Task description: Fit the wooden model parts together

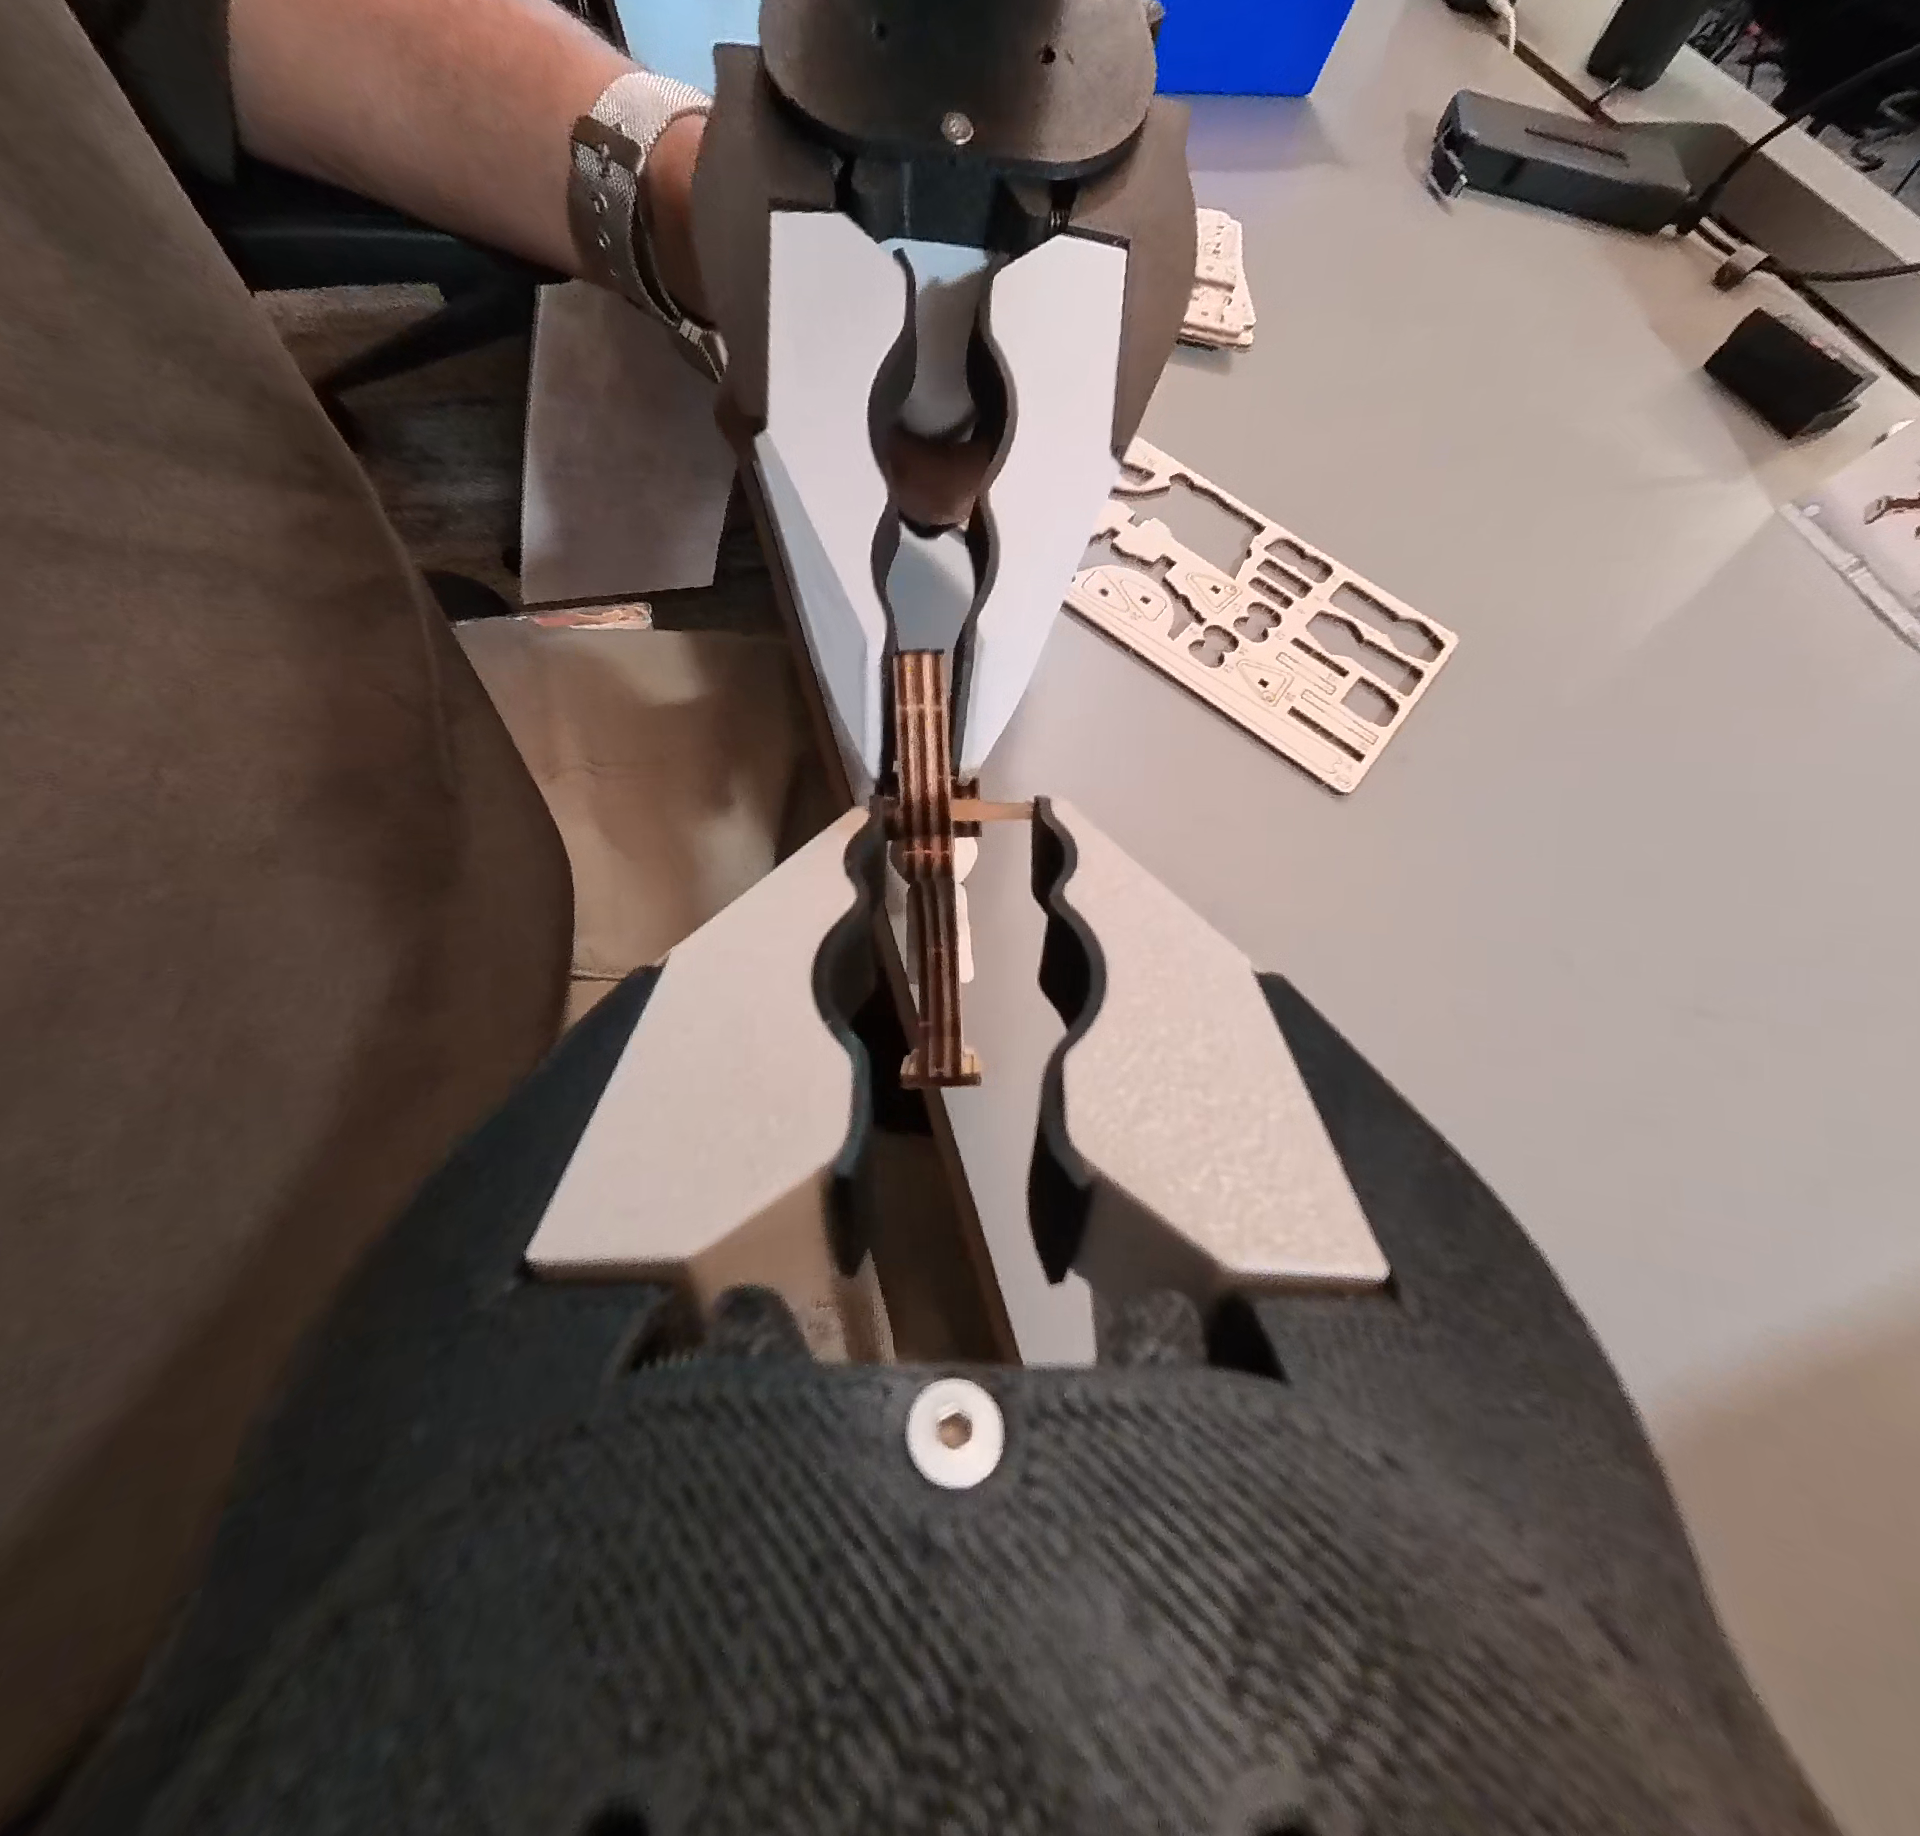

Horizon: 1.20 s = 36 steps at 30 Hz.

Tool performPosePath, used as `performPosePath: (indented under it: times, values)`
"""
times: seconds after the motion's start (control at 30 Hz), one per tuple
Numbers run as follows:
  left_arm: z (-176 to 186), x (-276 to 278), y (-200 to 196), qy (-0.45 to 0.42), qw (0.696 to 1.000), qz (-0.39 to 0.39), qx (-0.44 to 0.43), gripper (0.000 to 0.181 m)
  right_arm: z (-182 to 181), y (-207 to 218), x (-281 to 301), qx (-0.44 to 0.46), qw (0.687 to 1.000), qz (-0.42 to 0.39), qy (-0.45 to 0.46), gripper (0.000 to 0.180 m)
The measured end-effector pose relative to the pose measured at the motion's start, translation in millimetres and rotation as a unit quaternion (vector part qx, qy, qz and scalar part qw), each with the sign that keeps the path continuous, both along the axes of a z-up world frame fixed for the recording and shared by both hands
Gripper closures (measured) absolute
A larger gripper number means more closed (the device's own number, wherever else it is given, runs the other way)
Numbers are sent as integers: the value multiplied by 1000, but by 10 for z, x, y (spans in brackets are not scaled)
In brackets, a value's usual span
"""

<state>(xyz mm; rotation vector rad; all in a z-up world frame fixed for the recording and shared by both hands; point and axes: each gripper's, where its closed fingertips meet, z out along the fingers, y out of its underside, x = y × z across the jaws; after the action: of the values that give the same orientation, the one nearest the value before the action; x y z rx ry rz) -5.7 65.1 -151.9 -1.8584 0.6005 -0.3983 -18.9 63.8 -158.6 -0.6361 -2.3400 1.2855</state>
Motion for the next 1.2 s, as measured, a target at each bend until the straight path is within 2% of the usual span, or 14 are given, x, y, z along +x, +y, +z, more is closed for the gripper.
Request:
performPosePath:
  times: [0.57,0.73,1.2]
  values:
    - [59,-28,10,-32,999,6,1,173,60,16,-28,8,999,-2,32,154]
    - [22,-24,22,-37,999,6,-9,173,35,11,-9,-25,1000,7,5,149]
    - [16,-13,28,-51,999,2,-18,173,49,32,-8,-65,997,2,-37,154]
